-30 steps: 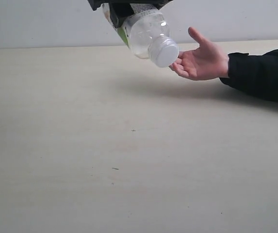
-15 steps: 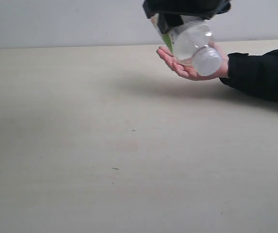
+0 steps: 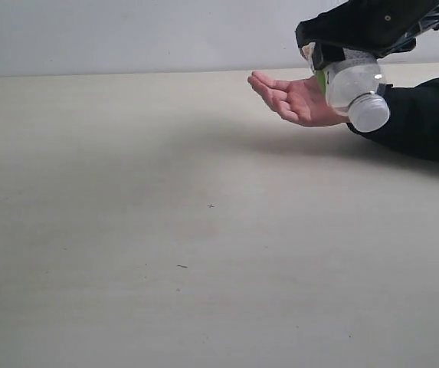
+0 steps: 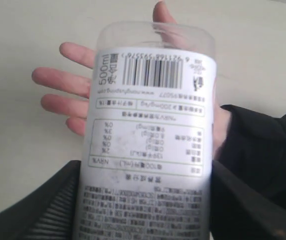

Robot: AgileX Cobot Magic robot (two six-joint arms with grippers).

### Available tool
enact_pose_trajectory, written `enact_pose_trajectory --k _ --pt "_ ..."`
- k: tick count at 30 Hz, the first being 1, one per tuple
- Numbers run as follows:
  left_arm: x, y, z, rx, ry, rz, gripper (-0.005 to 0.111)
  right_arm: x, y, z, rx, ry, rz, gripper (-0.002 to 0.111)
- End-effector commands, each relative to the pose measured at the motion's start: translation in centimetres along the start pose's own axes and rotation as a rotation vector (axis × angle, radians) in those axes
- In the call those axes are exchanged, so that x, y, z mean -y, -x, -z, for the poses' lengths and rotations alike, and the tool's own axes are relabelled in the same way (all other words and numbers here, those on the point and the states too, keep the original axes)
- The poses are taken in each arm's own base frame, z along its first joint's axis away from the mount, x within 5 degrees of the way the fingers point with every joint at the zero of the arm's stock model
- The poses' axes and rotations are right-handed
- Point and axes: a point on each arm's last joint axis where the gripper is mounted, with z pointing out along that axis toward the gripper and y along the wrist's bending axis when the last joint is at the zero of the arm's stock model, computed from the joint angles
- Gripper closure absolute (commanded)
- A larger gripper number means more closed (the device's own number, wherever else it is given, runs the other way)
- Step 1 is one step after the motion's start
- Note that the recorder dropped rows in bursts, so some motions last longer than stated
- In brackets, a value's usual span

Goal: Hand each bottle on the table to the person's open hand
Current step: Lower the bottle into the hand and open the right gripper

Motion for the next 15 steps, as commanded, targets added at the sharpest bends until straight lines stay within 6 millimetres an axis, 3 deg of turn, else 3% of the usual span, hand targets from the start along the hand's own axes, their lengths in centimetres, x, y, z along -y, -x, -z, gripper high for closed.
enact_pose_trajectory --k 1,6,15 --pt "0.1 0.1 0.0 0.014 -0.011 -0.004 0.107 0.1 0.0 -2.8 -0.001 0.006 0.01 0.108" --pt "0.1 0.1 0.0 0.014 -0.011 -0.004 0.107 -0.1 0.5 -5.0 -0.021 0.007 0.013 0.108" --pt "0.1 0.1 0.0 0.014 -0.011 -0.004 0.107 -0.4 2.7 -6.1 0.026 0.012 0.012 0.108"
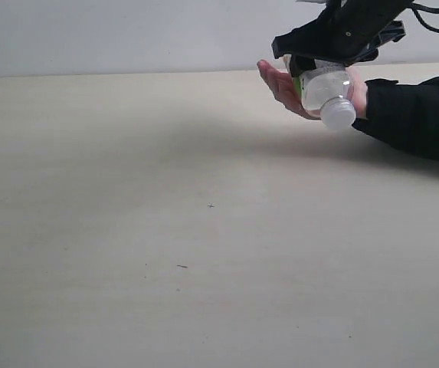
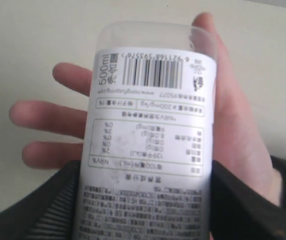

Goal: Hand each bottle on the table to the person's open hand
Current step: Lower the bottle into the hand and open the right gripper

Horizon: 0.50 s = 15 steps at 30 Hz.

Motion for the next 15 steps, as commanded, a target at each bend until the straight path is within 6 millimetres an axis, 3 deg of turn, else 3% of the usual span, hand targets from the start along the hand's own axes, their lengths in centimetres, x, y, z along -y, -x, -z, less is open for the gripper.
enact_pose_trajectory --k 1,5,10,15 --pt "0.1 0.1 0.0 0.014 -0.011 -0.004 0.107 0.1 1.1 -0.4 0.041 -0.001 0.009 0.108" --pt "0.1 0.1 0.0 0.014 -0.011 -0.004 0.107 0.1 1.5 -1.0 0.047 -0.002 -0.002 0.108" --pt "0.1 0.1 0.0 0.014 -0.011 -0.004 0.107 0.1 0.6 -2.7 -0.015 -0.007 -0.02 0.108" --pt "0.1 0.1 0.0 0.014 -0.011 -0.004 0.107 0.1 0.8 -2.7 0.007 -0.005 -0.02 0.105"
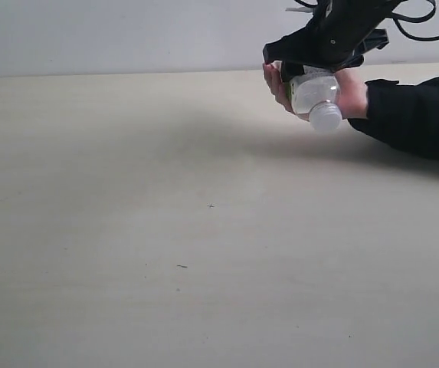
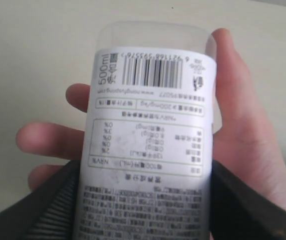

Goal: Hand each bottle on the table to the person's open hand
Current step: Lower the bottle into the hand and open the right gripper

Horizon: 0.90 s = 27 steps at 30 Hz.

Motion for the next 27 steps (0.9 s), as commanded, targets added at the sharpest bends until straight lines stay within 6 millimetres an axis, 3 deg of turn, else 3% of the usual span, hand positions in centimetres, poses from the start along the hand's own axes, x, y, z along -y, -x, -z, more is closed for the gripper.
enact_pose_trajectory --k 1,3,9,11,18,24,26,27 --pt "0.1 0.1 0.0 0.014 -0.011 -0.004 0.107 0.2 0.5 0.4 0.031 -0.001 -0.013 0.101" --pt "0.1 0.1 0.0 0.014 -0.011 -0.004 0.107 0.2 0.6 0.6 0.044 0.002 -0.019 0.091" --pt "0.1 0.1 0.0 0.014 -0.011 -0.004 0.107 0.2 0.9 0.8 0.067 0.006 -0.019 0.042" --pt "0.1 0.1 0.0 0.014 -0.011 -0.004 0.107 0.2 0.9 0.8 0.072 0.007 -0.012 0.031" --pt "0.1 0.1 0.0 0.014 -0.011 -0.004 0.107 0.2 1.3 1.5 0.097 0.008 -0.005 0.03" --pt "0.1 0.1 0.0 0.014 -0.011 -0.004 0.107 0.4 2.2 7.0 0.136 0.004 0.018 0.031" --pt "0.1 0.1 0.0 0.014 -0.011 -0.004 0.107 0.4 1.8 8.8 0.111 -0.002 0.022 0.041" --pt "0.1 0.1 0.0 0.014 -0.011 -0.004 0.107 0.5 1.4 9.6 0.09 -0.003 0.016 0.051"
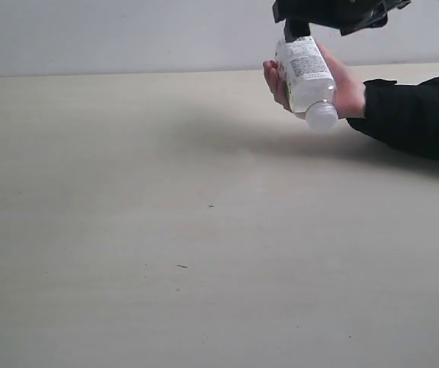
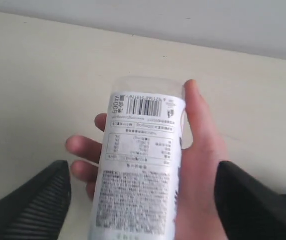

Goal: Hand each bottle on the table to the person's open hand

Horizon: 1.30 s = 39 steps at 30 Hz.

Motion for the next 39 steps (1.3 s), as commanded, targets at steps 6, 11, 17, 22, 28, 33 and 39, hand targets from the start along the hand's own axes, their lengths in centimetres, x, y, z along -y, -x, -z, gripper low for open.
enact_pose_trajectory --k 6,11,17,22,28,33,39 --pt "0.1 0.1 0.0 0.014 -0.011 -0.004 0.107 0.7 -4.2 7.9 -0.007 0.01 -0.044 0.107" --pt "0.1 0.1 0.0 0.014 -0.011 -0.004 0.107 1.2 -10.9 11.5 0.064 0.069 -0.053 0.108" --pt "0.1 0.1 0.0 0.014 -0.011 -0.004 0.107 1.7 -14.6 14.8 0.081 0.072 -0.061 0.108" --pt "0.1 0.1 0.0 0.014 -0.011 -0.004 0.107 1.7 -14.4 16.4 0.151 0.082 -0.064 0.108" --pt "0.1 0.1 0.0 0.014 -0.011 -0.004 0.107 1.8 -14.5 16.8 0.165 0.084 -0.064 0.108" --pt "0.1 0.1 0.0 0.014 -0.011 -0.004 0.107 2.2 -16.4 21.7 0.322 0.122 -0.149 0.108" --pt "0.1 0.1 0.0 0.014 -0.011 -0.004 0.107 3.1 -23.4 23.6 0.667 0.207 -0.24 0.108"
